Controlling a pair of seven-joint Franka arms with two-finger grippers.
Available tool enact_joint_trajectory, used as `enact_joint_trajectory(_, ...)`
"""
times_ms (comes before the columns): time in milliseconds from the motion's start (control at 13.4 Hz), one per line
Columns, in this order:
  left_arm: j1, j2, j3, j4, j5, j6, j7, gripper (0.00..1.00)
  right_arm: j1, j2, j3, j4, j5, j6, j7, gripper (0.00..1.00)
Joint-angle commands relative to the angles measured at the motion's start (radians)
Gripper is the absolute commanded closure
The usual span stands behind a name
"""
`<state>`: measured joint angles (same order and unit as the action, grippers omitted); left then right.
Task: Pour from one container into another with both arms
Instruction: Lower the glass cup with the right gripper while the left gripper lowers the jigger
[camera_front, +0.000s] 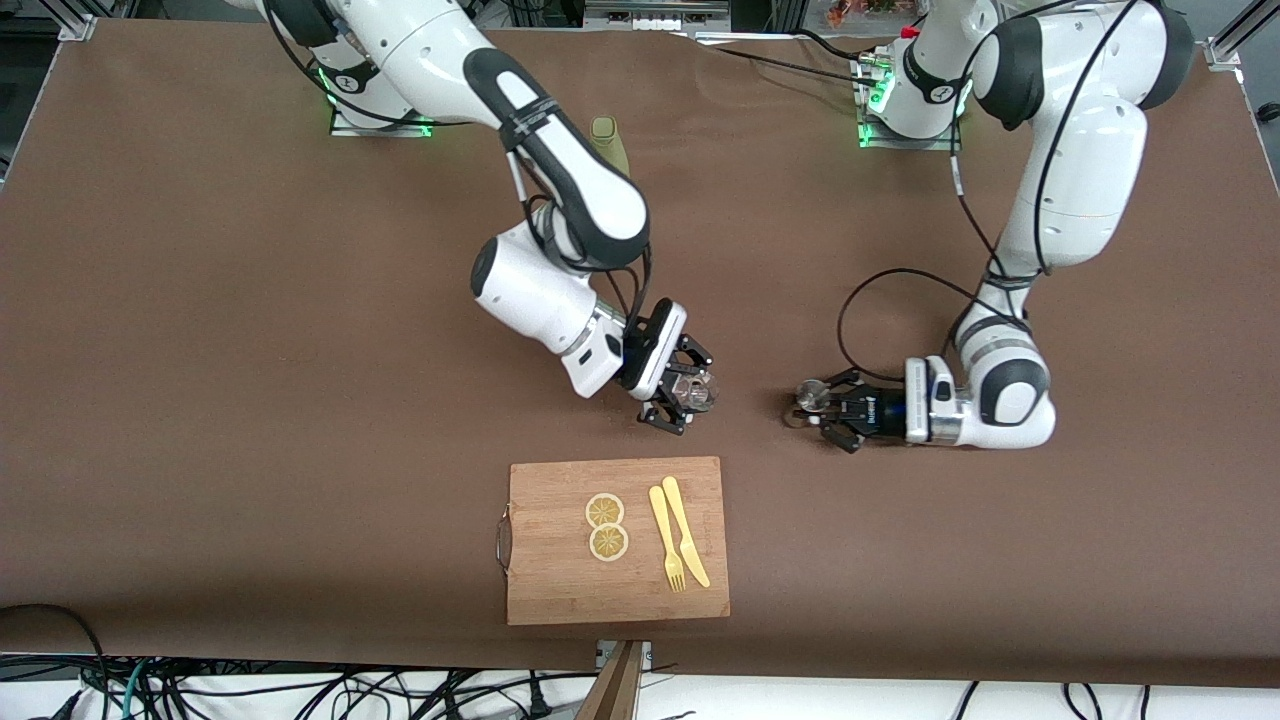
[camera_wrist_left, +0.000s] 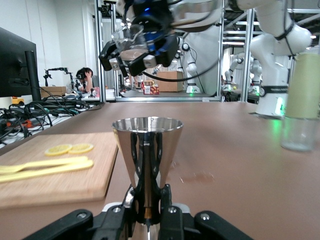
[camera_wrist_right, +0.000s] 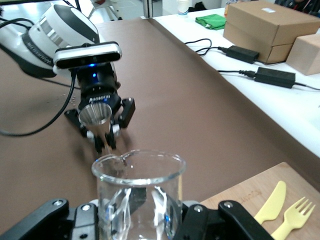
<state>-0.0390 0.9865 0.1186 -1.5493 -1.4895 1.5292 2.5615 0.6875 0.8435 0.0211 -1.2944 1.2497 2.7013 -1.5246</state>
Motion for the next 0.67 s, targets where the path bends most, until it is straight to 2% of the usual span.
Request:
enact_joint_trajectory(0, 0.057, -0.025, 0.045, -0.02, 0.064, -0.07, 0.069, 1.0, -0.069, -0.023, 0.006, -0.016, 0.025, -0.116, -0.054, 1.0)
enact_joint_trajectory(149, 0.094, -0.026, 0.101, -0.012, 0.098, -0.159, 0.089, 1.0, -0.118, -0.021, 0.005, -0.017, 0.025, -0.205, -0.1, 1.0)
enact_joint_trajectory(372, 0.151, -0.025, 0.177, -0.005, 0.155, -0.256, 0.138, 1.0, -0.248, -0.018, 0.005, -0.051, 0.027, -0.375, -0.242, 1.0)
enact_joint_trajectory(595, 0.212, -0.02, 0.225, -0.006, 0.227, -0.326, 0.224, 1.0, -0.377, -0.015, 0.006, -0.08, 0.027, -0.51, -0.374, 1.0)
